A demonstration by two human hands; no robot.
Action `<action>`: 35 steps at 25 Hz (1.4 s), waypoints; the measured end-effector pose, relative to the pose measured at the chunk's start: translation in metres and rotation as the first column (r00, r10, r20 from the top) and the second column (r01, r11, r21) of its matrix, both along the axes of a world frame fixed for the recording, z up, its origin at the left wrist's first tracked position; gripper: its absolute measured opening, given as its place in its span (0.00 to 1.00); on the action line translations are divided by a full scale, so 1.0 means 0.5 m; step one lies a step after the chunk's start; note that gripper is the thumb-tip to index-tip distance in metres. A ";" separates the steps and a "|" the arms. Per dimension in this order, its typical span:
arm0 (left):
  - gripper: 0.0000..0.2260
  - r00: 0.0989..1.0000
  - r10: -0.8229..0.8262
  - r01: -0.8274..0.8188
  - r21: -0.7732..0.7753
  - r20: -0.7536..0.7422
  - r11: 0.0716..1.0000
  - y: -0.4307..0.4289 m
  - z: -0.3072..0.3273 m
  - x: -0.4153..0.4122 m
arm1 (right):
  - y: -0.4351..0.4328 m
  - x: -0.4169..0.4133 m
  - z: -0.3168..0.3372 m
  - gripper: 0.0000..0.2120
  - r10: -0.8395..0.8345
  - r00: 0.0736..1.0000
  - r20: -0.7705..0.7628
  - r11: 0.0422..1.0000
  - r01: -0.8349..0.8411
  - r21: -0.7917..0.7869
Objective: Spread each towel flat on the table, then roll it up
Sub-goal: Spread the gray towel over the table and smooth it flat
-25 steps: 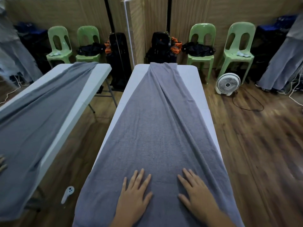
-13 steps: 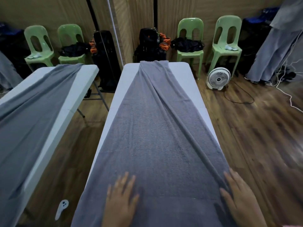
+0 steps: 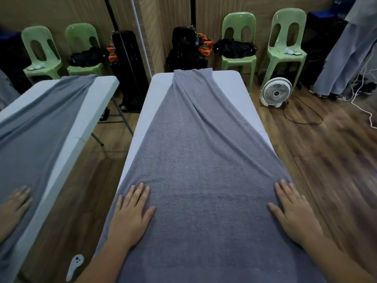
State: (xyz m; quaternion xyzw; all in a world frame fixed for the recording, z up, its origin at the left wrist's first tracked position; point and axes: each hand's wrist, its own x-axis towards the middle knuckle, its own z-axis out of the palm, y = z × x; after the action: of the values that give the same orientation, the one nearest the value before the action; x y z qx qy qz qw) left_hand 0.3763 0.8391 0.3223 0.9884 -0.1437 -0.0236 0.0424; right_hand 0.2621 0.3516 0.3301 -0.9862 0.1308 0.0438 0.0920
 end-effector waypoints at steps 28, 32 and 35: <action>0.24 0.901 0.418 -0.380 -0.250 0.121 0.891 -0.752 0.116 -0.228 | -0.362 0.213 0.166 0.19 0.629 0.744 0.228 0.688 -0.668 0.282; 0.24 0.893 0.448 -0.419 -0.278 0.044 0.864 -0.809 0.126 -0.179 | -0.341 0.305 0.181 0.17 0.640 0.719 0.270 0.640 -0.694 0.330; 0.24 0.883 0.470 -0.446 -0.316 -0.001 0.837 -0.825 0.135 -0.127 | -0.342 0.383 0.197 0.17 0.645 0.712 0.279 0.619 -0.700 0.356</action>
State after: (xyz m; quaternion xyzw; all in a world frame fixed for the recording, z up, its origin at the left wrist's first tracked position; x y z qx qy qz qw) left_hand 0.3129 0.4264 0.3897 0.9753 0.0934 0.0474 0.1943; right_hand 0.4535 0.1807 0.4287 -0.9163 -0.2675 0.0422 0.2951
